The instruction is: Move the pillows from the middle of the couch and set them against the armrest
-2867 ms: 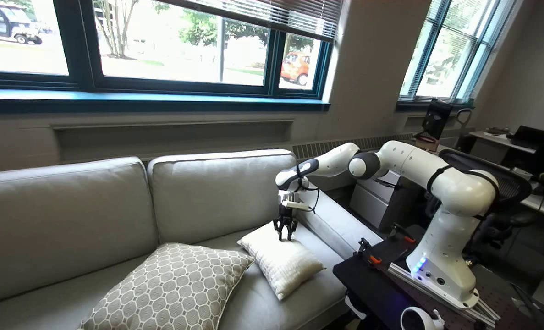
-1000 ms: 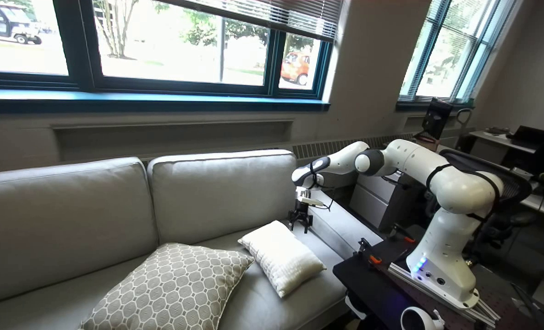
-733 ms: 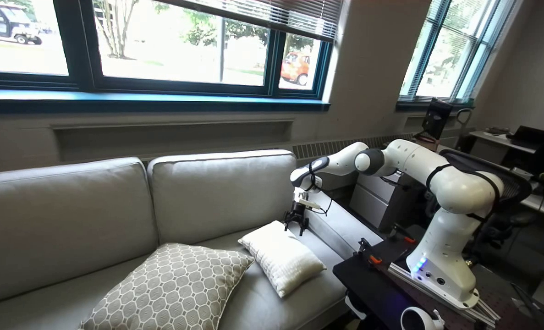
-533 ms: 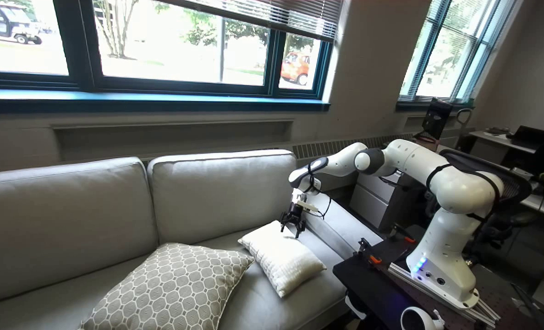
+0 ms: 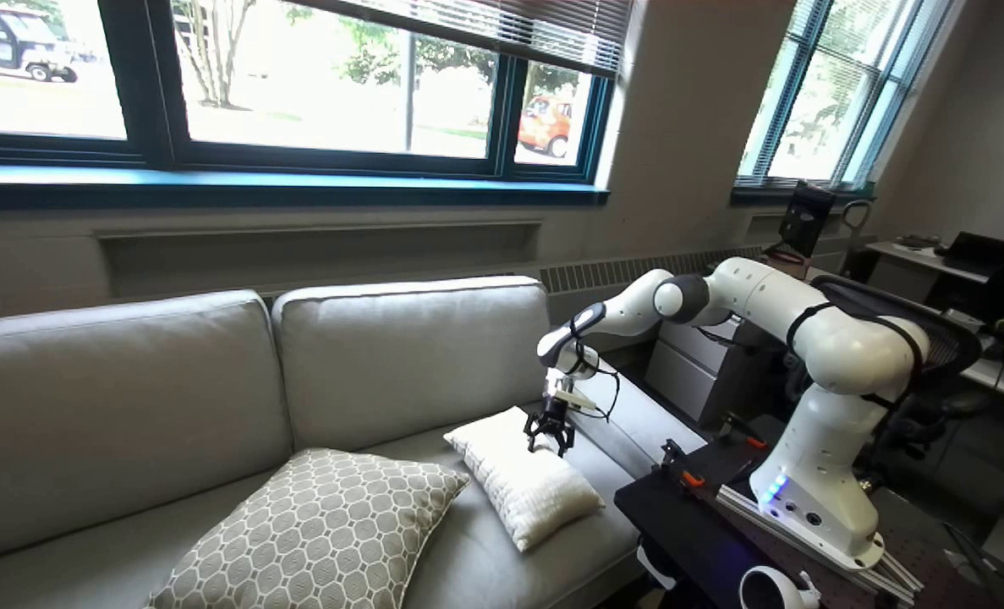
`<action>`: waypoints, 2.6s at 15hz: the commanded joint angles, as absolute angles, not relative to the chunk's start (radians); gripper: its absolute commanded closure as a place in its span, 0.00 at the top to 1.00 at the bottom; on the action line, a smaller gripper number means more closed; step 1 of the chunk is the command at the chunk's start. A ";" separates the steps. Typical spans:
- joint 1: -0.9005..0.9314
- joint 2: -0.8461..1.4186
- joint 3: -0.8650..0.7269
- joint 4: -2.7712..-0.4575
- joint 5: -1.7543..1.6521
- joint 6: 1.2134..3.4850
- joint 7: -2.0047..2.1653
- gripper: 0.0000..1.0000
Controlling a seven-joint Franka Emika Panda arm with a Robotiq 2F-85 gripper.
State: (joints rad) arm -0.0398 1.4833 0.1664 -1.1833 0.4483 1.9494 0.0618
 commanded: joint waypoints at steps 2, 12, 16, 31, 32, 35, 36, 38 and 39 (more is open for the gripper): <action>-0.033 1.484 0.144 -1.254 0.438 1.993 0.050 1.00; -0.017 1.472 0.170 -1.240 0.431 2.009 -0.025 0.23; -0.012 1.465 0.176 -1.223 0.436 1.996 -0.038 0.05; 0.085 1.278 -0.011 -1.143 0.330 2.034 0.310 0.08; 0.082 1.254 -0.029 -1.185 0.336 2.066 0.324 0.08; 0.082 1.184 -0.072 -1.325 0.352 2.184 0.353 0.08; 0.081 1.158 -0.082 -1.379 0.360 2.228 0.356 0.08; 0.086 1.111 -0.103 -1.473 0.374 2.307 0.367 0.08; 0.100 1.085 -0.124 -1.519 0.379 2.353 0.388 0.08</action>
